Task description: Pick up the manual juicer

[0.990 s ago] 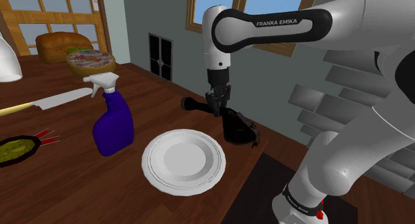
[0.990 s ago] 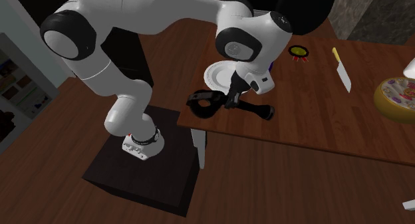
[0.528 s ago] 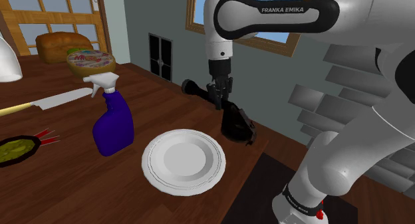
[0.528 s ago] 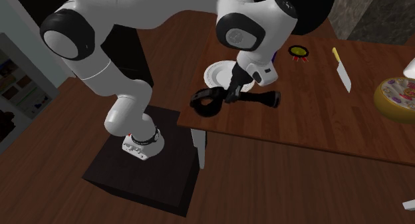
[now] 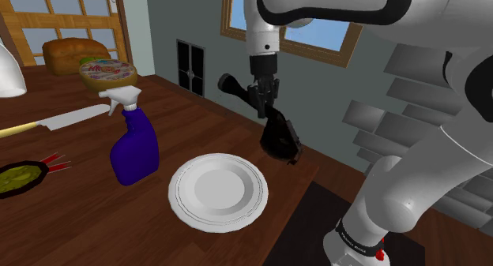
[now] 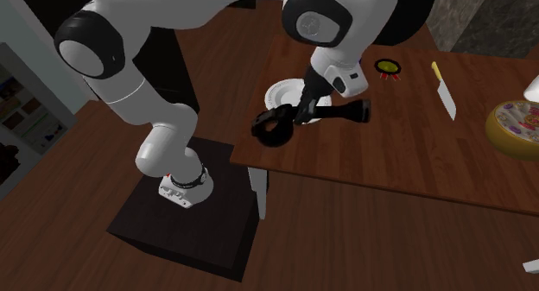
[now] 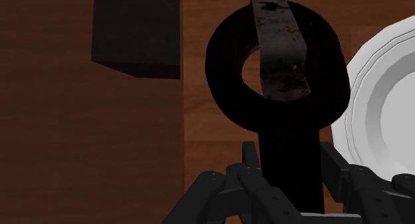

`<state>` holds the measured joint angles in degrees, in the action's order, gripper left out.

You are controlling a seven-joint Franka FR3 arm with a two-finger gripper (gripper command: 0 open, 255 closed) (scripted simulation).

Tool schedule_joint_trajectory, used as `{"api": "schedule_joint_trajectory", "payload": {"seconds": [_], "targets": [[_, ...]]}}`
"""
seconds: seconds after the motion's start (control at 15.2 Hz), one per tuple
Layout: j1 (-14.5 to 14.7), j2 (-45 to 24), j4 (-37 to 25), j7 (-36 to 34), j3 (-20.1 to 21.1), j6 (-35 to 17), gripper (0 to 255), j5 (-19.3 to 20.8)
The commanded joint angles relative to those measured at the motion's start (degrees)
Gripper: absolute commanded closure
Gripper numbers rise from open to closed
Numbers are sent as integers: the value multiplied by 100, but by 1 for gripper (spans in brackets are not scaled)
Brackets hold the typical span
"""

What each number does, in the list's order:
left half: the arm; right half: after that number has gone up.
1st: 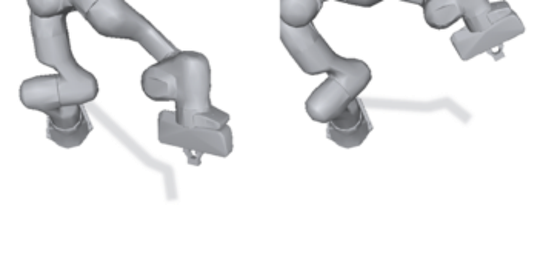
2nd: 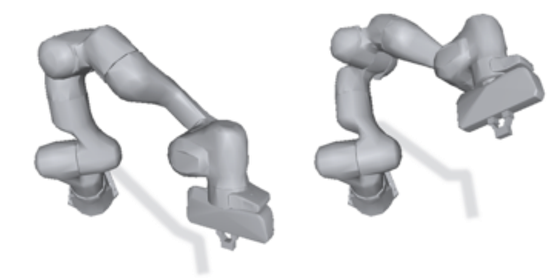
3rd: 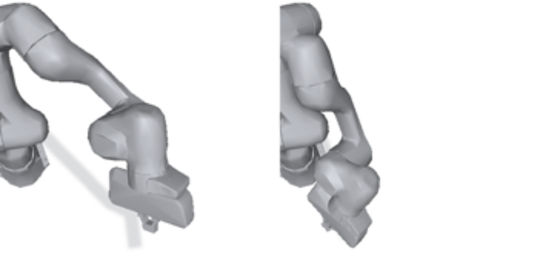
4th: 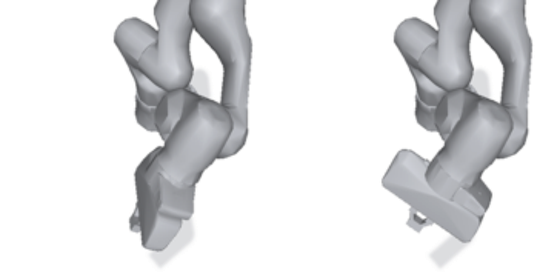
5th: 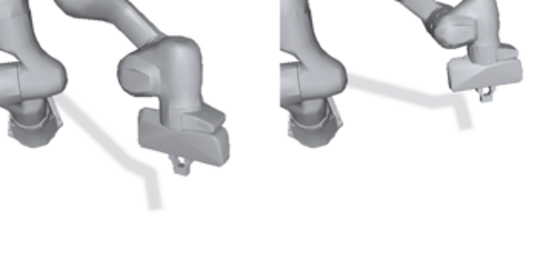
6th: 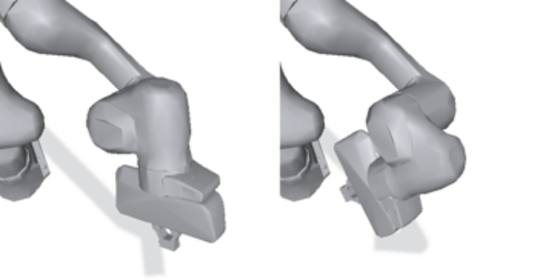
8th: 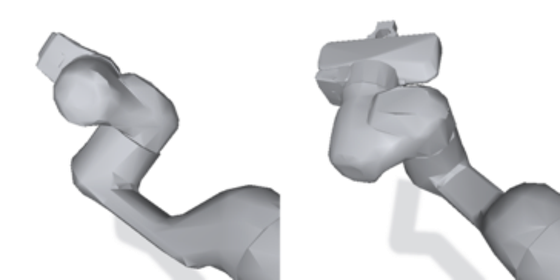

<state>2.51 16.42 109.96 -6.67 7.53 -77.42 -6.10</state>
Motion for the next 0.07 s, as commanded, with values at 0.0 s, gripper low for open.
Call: {"api": "schedule_joint_trajectory", "payload": {"seconds": [0.0], "targets": [[1, 9, -47, -8, 1, 54, 255, -3]]}}
